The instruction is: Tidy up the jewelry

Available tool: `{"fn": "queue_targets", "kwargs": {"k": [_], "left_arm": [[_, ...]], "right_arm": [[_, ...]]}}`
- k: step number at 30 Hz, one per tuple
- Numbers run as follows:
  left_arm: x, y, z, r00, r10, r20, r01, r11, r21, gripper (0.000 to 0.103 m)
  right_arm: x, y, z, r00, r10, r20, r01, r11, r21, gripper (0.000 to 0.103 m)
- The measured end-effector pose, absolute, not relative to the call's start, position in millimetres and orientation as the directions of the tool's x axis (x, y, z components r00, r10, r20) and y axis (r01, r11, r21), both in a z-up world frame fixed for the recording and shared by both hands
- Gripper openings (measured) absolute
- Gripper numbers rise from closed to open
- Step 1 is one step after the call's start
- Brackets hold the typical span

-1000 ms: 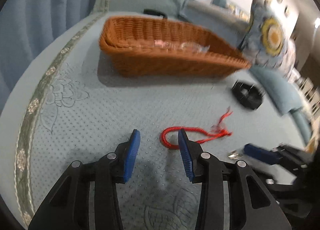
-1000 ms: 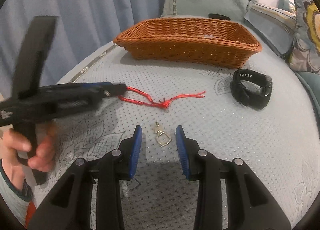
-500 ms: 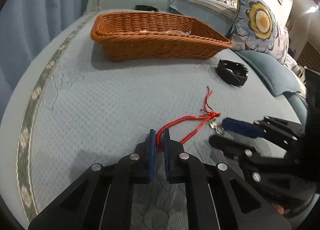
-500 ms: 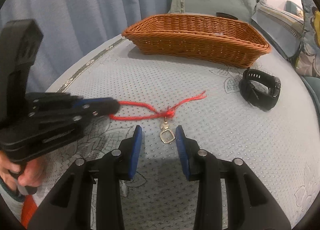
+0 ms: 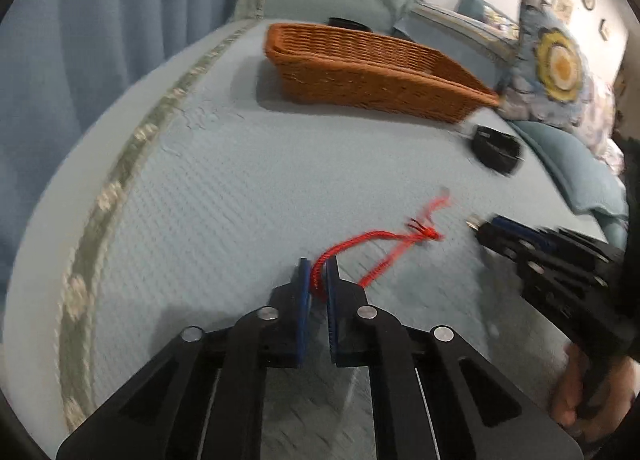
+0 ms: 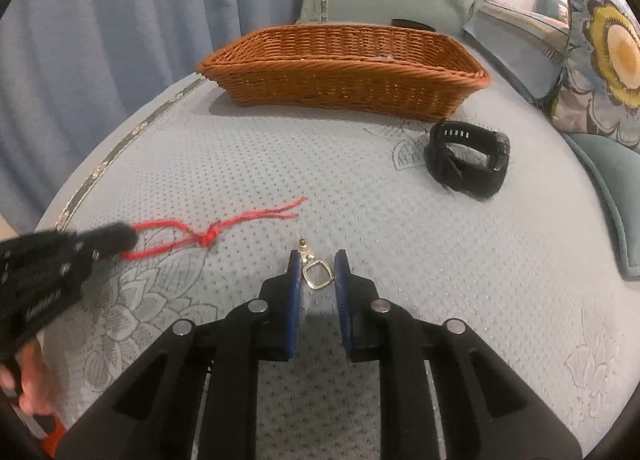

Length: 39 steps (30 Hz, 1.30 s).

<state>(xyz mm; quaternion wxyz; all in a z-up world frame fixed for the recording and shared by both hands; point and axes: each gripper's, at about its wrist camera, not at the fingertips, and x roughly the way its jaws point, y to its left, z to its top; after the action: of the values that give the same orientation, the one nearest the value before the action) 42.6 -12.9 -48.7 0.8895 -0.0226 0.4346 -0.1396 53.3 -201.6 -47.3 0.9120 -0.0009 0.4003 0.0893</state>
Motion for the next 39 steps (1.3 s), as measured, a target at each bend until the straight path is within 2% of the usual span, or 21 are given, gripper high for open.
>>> {"fn": "queue_targets", "kwargs": {"k": [7,11,12,15,20,23,26,28,30,33,34,35,39], "left_arm": [[15.8,-25.1,-47.4,0.499,-0.384,-0.777,0.355,0.908,-0.221,0.030],[12.8,-26.6,-42.1,0.539,-0.356,-0.763,0.380,0.912,-0.157,0.040],[15.8,-28.6,-43.1,0.533,-0.354,-0.769,0.394,0.907,-0.145,0.046],[24.0,-38.8,-50.6,0.520,-0.334,-0.786,0.426,0.899,-0.100,0.048],[26.1,-57.3,-58.7,0.583,-0.252,-0.773,0.449,0.892,0.048,0.047],[23.5,-59.3,-59.2,0.603,-0.253,-0.756,0.454,0.889,0.064,0.040],[21.5,-60.7,-59.6,0.621,-0.262,-0.739,0.454,0.888,0.067,0.027],[19.9,-62.9,-60.3,0.634,-0.260,-0.728,0.452,0.889,0.076,0.012],[20.8,-62.6,-60.4,0.639,-0.267,-0.722,0.448,0.891,0.067,0.006],[22.8,-54.8,-57.7,0.629,-0.316,-0.710,0.451,0.893,0.002,0.006],[22.7,-51.9,-56.4,0.627,-0.334,-0.704,0.453,0.891,-0.019,0.006],[21.8,-50.7,-55.6,0.628,-0.344,-0.698,0.454,0.891,-0.031,0.006],[20.7,-42.3,-49.2,0.634,-0.393,-0.665,0.451,0.887,-0.095,0.006]], "right_arm": [[50.1,-212.2,-47.7,0.638,0.224,-0.737,-0.181,0.974,0.139,0.014],[49.1,-214.1,-46.8,0.625,0.255,-0.738,-0.209,0.965,0.157,0.015],[48.6,-214.2,-46.3,0.622,0.263,-0.738,-0.220,0.963,0.157,0.015],[47.8,-215.3,-45.8,0.608,0.289,-0.739,-0.249,0.954,0.168,0.015],[48.8,-217.7,-46.9,0.601,0.318,-0.734,-0.264,0.945,0.194,0.022],[46.6,-210.0,-47.2,0.617,0.286,-0.733,-0.271,0.952,0.143,0.022],[46.8,-201.0,-48.1,0.636,0.237,-0.734,-0.266,0.961,0.080,0.022],[46.5,-197.3,-48.8,0.644,0.215,-0.734,-0.265,0.963,0.049,0.022],[47.0,-194.9,-49.2,0.652,0.200,-0.731,-0.263,0.964,0.030,0.013],[46.5,-194.1,-48.8,0.660,0.199,-0.725,-0.265,0.964,0.023,0.012],[45.3,-194.3,-47.9,0.664,0.203,-0.719,-0.268,0.963,0.025,0.004],[43.6,-195.6,-45.7,0.673,0.213,-0.709,-0.270,0.962,0.033,0.002],[41.4,-206.9,-38.7,0.688,0.249,-0.681,-0.262,0.961,0.087,0.001]]}}
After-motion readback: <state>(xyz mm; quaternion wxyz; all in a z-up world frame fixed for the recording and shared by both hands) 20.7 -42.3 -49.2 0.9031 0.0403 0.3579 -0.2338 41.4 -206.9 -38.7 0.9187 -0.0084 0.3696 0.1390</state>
